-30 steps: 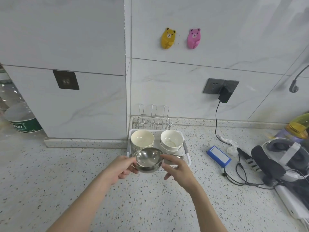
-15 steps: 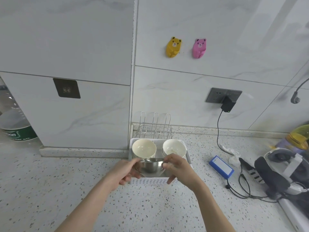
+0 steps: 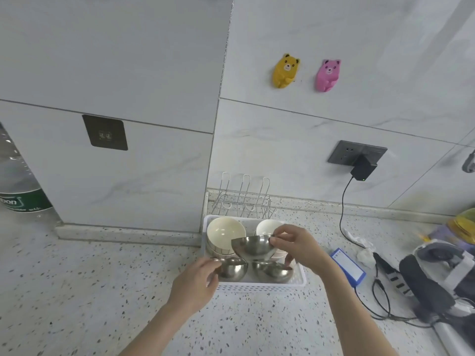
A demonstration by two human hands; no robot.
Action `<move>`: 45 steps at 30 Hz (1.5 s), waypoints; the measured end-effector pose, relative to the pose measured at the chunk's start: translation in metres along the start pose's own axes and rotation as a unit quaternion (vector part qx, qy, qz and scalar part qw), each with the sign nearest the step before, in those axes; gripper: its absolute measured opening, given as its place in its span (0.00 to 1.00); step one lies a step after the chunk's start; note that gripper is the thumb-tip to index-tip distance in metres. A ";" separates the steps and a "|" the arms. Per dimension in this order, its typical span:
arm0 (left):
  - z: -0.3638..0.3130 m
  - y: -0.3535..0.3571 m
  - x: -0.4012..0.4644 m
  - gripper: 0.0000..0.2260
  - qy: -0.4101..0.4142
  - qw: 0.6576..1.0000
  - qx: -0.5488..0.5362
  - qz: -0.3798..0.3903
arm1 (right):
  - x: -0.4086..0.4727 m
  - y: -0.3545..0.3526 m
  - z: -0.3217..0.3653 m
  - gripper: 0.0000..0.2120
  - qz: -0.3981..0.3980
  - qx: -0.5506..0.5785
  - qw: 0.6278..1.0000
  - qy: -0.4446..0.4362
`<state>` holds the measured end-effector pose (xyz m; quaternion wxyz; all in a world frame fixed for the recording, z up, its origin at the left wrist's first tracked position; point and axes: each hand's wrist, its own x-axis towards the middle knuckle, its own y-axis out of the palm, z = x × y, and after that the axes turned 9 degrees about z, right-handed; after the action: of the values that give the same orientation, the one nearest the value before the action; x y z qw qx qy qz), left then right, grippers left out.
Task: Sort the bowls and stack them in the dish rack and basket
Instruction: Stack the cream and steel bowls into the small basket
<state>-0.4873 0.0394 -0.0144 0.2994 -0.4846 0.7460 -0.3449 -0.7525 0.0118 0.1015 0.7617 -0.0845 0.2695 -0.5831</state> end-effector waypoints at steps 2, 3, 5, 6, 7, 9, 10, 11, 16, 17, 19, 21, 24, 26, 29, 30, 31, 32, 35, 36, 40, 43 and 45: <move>0.003 0.005 -0.001 0.18 0.003 1.000 0.007 0.000 | 0.012 -0.003 0.006 0.07 0.039 -0.024 0.999 0.008; 0.005 0.007 -0.001 0.18 0.008 1.000 0.010 0.001 | 0.018 -0.004 0.010 0.08 0.056 -0.039 0.997 0.017; 0.007 0.011 -0.002 0.19 0.020 1.000 0.005 0.002 | 0.031 -0.005 0.016 0.10 0.089 -0.074 0.992 0.039; 0.009 0.012 -0.002 0.19 0.025 1.000 0.000 0.001 | 0.037 -0.006 0.019 0.11 0.109 -0.089 0.989 0.048; 0.010 0.014 -0.003 0.19 0.027 1.000 -0.011 -0.001 | 0.043 -0.006 0.021 0.11 0.131 -0.098 0.985 0.056; 0.009 0.014 -0.004 0.19 0.012 0.998 -0.058 -0.016 | 0.054 -0.006 0.025 0.11 0.177 -0.099 0.977 0.072; 0.007 0.012 -0.003 0.18 0.002 0.995 -0.092 -0.030 | 0.058 -0.006 0.027 0.10 0.198 -0.092 0.973 0.081; 0.004 0.008 -0.002 0.17 -0.005 0.990 -0.133 -0.045 | 0.063 -0.006 0.029 0.09 0.216 -0.086 0.968 0.090; -0.007 -0.018 0.012 0.20 -0.011 0.947 -0.310 -0.084 | 0.083 -0.003 0.032 0.09 0.265 -0.075 0.953 0.126; -0.009 -0.022 0.014 0.21 0.000 0.950 -0.304 -0.069 | 0.087 -0.002 0.032 0.10 0.269 -0.072 0.951 0.133; -0.012 -0.028 0.018 0.19 0.004 0.960 -0.278 -0.040 | 0.093 0.000 0.031 0.09 0.278 -0.064 0.946 0.153; -0.011 -0.030 0.024 0.20 -0.014 0.968 -0.251 -0.023 | 0.100 0.001 0.030 0.09 0.281 -0.061 0.942 0.174; -0.005 -0.026 0.030 0.29 -0.036 0.969 -0.244 -0.010 | 0.109 0.002 0.028 0.09 0.279 -0.058 0.938 0.196; -0.001 -0.025 0.032 0.32 -0.041 0.970 -0.239 -0.005 | 0.112 0.005 0.025 0.09 0.276 -0.057 0.939 0.197; 0.002 -0.025 0.035 0.30 -0.055 0.975 -0.214 0.011 | 0.114 0.010 0.018 0.08 0.266 -0.067 0.944 0.184; 0.004 -0.025 0.036 0.27 -0.060 0.977 -0.202 0.014 | 0.113 0.011 0.016 0.08 0.262 -0.069 0.946 0.179; 0.005 -0.024 0.038 0.24 -0.062 0.979 -0.192 0.015 | 0.112 0.013 0.014 0.07 0.255 -0.074 0.948 0.174; 0.006 -0.023 0.039 0.22 -0.062 0.980 -0.186 0.016 | 0.111 0.014 0.011 0.07 0.247 -0.082 0.950 0.171; 0.011 -0.021 0.040 0.20 -0.050 0.981 -0.185 0.018 | 0.104 0.019 0.002 0.10 0.222 -0.102 0.957 0.157; 0.012 -0.021 0.041 0.20 -0.046 0.982 -0.182 0.021 | 0.100 0.022 -0.001 0.10 0.213 -0.100 0.960 0.154; 0.013 -0.017 0.039 0.17 -0.046 0.986 -0.159 0.031 | 0.084 0.039 -0.011 0.10 0.170 -0.094 0.969 0.152; 0.013 -0.016 0.037 0.13 -0.055 0.987 -0.148 0.035 | 0.075 0.050 -0.016 0.12 0.142 -0.089 0.976 0.136; 0.013 -0.017 0.034 0.12 -0.075 0.986 -0.145 0.040 | 0.068 0.054 -0.017 0.11 0.136 -0.065 0.979 0.137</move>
<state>-0.4809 -0.0003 -0.0120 0.2949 -0.5174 0.7820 -0.1839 -0.7038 -0.0324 0.0423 0.7830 -0.0161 0.4175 -0.4609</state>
